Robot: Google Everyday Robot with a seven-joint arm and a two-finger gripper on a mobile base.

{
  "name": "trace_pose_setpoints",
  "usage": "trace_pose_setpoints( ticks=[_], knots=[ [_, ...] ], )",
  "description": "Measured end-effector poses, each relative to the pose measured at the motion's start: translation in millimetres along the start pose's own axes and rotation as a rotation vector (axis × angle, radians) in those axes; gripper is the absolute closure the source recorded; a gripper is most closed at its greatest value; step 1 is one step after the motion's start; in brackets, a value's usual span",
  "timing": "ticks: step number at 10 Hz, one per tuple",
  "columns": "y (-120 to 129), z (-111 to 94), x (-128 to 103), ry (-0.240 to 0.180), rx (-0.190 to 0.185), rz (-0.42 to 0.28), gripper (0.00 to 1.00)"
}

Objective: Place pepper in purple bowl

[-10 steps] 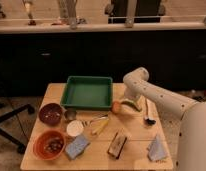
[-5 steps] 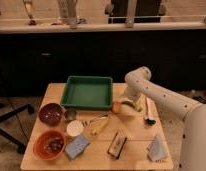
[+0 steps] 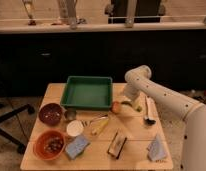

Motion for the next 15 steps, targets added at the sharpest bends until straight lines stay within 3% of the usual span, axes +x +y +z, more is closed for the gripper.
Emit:
trace_pose_setpoints(
  ticks=[5, 12, 15],
  knots=[
    [18, 3, 21, -0.01, 0.017, 0.241, 0.2],
    [29, 25, 32, -0.036, 0.021, 0.435, 0.2],
    [29, 37, 37, -0.099, 0.05, 0.506, 0.2]
  ],
)
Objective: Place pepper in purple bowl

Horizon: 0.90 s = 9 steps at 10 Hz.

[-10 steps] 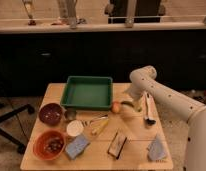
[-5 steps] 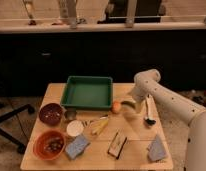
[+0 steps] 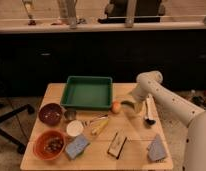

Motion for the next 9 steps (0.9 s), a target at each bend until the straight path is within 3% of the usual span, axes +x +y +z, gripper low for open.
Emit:
trace_pose_setpoints(
  ticks=[3, 6, 9],
  knots=[
    [0, 12, 6, -0.066, 0.013, 0.044, 0.2],
    [-1, 17, 13, -0.097, 0.014, 0.066, 0.23],
    [-1, 19, 19, -0.116, 0.018, 0.085, 0.52]
  ],
)
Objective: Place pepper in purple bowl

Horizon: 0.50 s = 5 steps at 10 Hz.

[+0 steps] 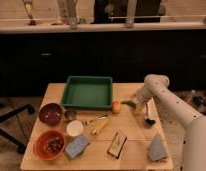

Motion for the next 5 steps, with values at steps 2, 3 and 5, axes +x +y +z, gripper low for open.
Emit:
trace_pose_setpoints(
  ticks=[2, 3, 5],
  knots=[
    [0.4, -0.4, 2.2, 0.0, 0.001, 0.003, 0.71],
    [1.1, -3.0, 4.6, 0.003, 0.002, 0.004, 0.84],
    [1.8, -3.2, 4.9, 0.008, -0.002, 0.0, 0.99]
  ],
)
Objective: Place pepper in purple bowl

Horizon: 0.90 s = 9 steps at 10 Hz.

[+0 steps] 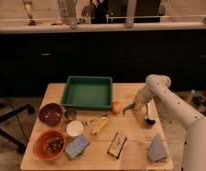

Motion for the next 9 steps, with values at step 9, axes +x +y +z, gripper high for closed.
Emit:
trace_pose_setpoints(
  ticks=[9],
  knots=[
    [-0.3, -3.0, -3.0, 0.042, 0.026, -0.052, 1.0]
  ],
)
